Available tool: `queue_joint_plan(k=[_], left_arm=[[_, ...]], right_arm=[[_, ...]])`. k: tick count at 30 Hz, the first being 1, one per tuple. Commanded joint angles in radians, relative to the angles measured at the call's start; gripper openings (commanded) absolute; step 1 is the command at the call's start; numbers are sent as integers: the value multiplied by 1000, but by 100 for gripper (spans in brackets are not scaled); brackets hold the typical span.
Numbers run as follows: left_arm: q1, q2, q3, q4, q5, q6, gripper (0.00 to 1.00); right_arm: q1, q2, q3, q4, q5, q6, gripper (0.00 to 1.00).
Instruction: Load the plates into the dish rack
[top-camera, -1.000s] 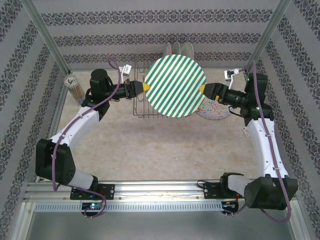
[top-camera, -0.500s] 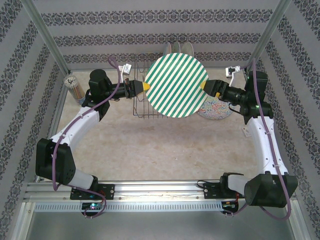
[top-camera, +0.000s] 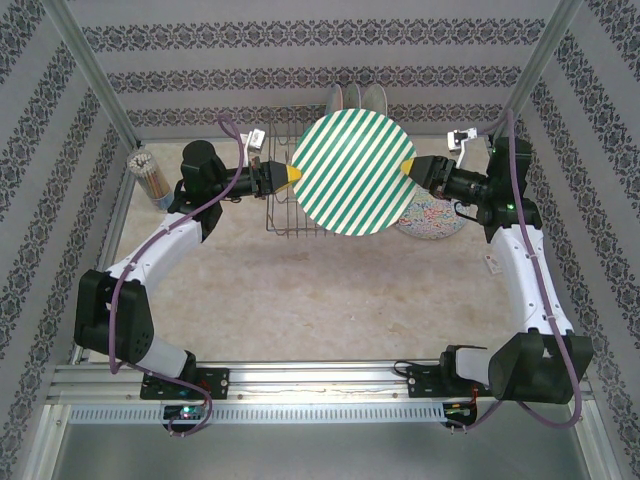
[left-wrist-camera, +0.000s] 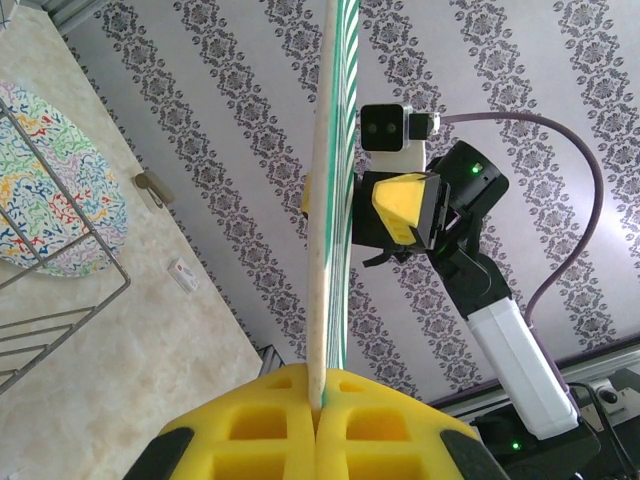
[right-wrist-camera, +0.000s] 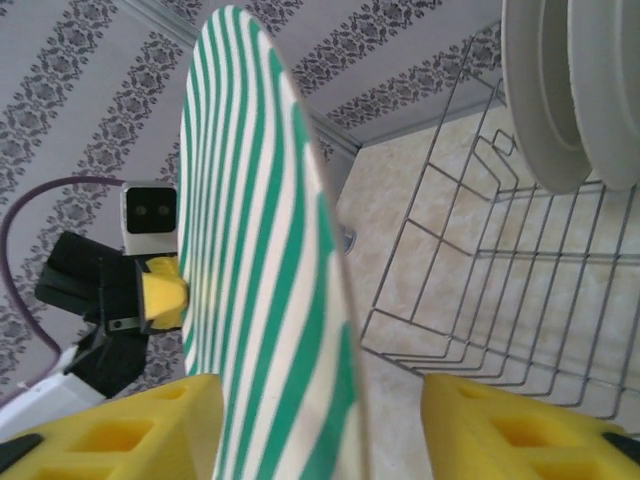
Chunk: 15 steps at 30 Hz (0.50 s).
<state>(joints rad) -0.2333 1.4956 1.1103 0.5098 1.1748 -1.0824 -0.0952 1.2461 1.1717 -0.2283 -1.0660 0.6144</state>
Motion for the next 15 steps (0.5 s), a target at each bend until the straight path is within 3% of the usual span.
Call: queue_joint_plan(k=[1,15], left_arm=[[6,-1,9,113,20,-19,0],[5,14,3,136,11,-44,0]], right_arm=[[8,-11,11,35,-43,11,49],[16,-43,-12,54,-46,55,12]])
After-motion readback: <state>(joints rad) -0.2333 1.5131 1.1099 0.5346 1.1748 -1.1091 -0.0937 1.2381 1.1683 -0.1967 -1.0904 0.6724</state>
